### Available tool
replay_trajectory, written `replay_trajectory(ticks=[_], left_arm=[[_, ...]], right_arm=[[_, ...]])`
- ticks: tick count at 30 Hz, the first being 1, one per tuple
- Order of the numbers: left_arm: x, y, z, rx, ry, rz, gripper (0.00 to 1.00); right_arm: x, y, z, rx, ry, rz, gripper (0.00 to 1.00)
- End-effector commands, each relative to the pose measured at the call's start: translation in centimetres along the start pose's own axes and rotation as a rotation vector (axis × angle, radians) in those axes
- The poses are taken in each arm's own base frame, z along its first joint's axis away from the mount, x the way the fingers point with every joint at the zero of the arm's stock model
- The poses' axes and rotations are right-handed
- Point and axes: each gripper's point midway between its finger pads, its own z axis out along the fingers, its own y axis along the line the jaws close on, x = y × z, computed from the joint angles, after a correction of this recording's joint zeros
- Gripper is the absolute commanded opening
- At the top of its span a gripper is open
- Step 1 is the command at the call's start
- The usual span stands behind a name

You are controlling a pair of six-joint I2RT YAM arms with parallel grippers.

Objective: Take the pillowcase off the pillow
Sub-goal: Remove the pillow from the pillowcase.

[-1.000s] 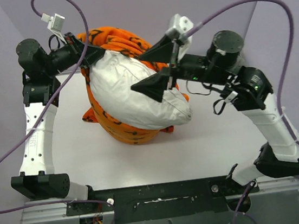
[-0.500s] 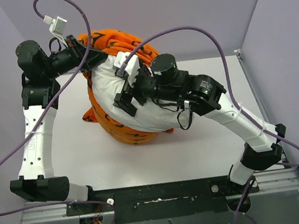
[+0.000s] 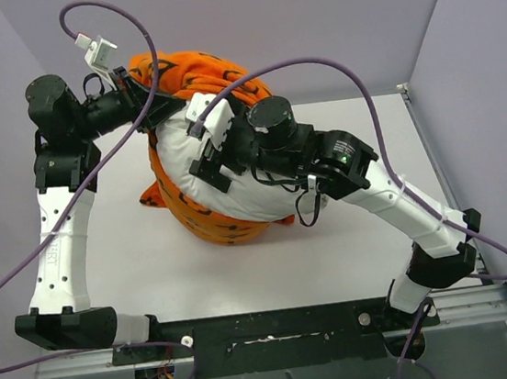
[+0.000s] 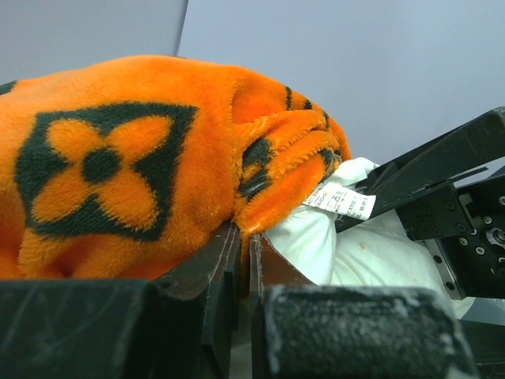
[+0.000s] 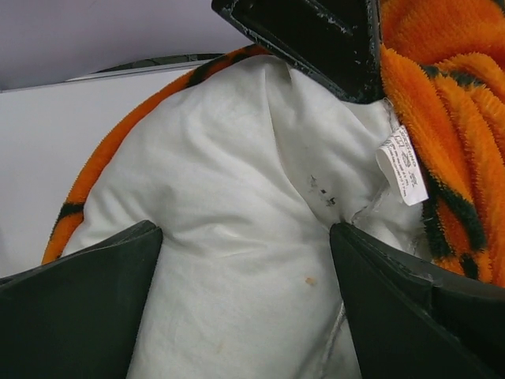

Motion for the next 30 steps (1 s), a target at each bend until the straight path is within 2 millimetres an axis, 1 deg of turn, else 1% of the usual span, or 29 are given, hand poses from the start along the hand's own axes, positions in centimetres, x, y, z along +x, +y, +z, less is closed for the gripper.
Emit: replay_trajectory(ticks=[1, 2, 3, 4, 6, 7, 8, 9, 11, 12, 14, 15, 16, 17, 19, 20, 22, 25, 27, 30], left_arm=[[0.1, -4.4, -1.6, 0.091, 0.028, 0.054, 0.0], [0.0, -4.5, -1.6, 0.095, 0.028, 0.054, 0.0], [-0.1, -4.8, -1.6, 0.101, 0.029, 0.056, 0.0], [-0.3, -5.0, -1.7, 0.107, 0.027, 0.065, 0.0], [-0.8, -5.4, -2.1, 0.11, 0.017, 0.099, 0.0], [-1.2, -5.8, -2.3, 0.114, 0.009, 0.124, 0.0], [-1.6, -6.0, -2.7, 0.116, 0.001, 0.153, 0.0], [-2.1, -6.1, -3.0, 0.117, -0.01, 0.183, 0.0], [-3.3, -6.1, -3.9, 0.097, -0.037, 0.244, 0.0], [-4.1, -6.0, -4.3, 0.081, -0.056, 0.276, 0.0], [-5.9, -5.6, -5.4, 0.05, -0.101, 0.332, 0.0], [-6.7, -5.5, -5.9, 0.037, -0.122, 0.364, 0.0], [-7.7, -5.4, -6.3, 0.02, -0.152, 0.417, 0.0], [-8.3, -5.1, -6.7, -0.006, -0.177, 0.46, 0.0], [-9.6, -4.2, -7.2, -0.098, -0.248, 0.557, 0.0], [-10.1, -3.7, -7.4, -0.136, -0.276, 0.614, 0.0], [-10.8, -2.9, -7.8, -0.189, -0.318, 0.669, 0.0], [-11.8, -1.2, -8.2, -0.281, -0.363, 0.695, 0.0], [-13.1, 0.2, -9.0, -0.379, -0.427, 0.713, 0.0], [-15.3, 1.7, -10.6, -0.519, -0.533, 0.746, 0.0]], right_arm=[[3.5, -2.5, 1.0, 0.127, 0.107, -0.022, 0.88], [4.9, -1.9, 1.7, 0.11, 0.142, -0.02, 0.83], [6.1, -1.3, 2.1, 0.095, 0.172, -0.013, 0.76], [7.3, -0.5, 2.6, 0.072, 0.199, 0.002, 0.63], [9.7, 1.3, 3.6, 0.012, 0.243, 0.051, 0.29], [10.7, 2.3, 4.0, -0.013, 0.26, 0.079, 0.09], [11.2, 3.4, 4.3, -0.042, 0.258, 0.107, 0.0], [11.5, 4.7, 4.4, -0.084, 0.247, 0.148, 0.0], [11.5, 6.9, 4.6, -0.151, 0.201, 0.227, 0.0], [11.6, 7.6, 4.5, -0.17, 0.185, 0.262, 0.0], [12.6, 8.6, 4.2, -0.187, 0.188, 0.321, 0.0], [13.1, 8.8, 3.9, -0.188, 0.191, 0.346, 0.0], [14.2, 9.3, 3.7, -0.196, 0.212, 0.364, 0.0], [14.8, 9.5, 3.4, -0.2, 0.22, 0.387, 0.0], [15.4, 10.1, 2.8, -0.216, 0.228, 0.412, 0.0], [15.5, 10.3, 2.5, -0.222, 0.229, 0.421, 0.0], [15.8, 10.4, 2.1, -0.223, 0.233, 0.43, 0.0], [15.7, 10.8, 1.3, -0.241, 0.224, 0.431, 0.0], [15.6, 11.4, 0.6, -0.268, 0.216, 0.426, 0.0], [16.1, 12.9, -0.4, -0.315, 0.223, 0.418, 0.0]])
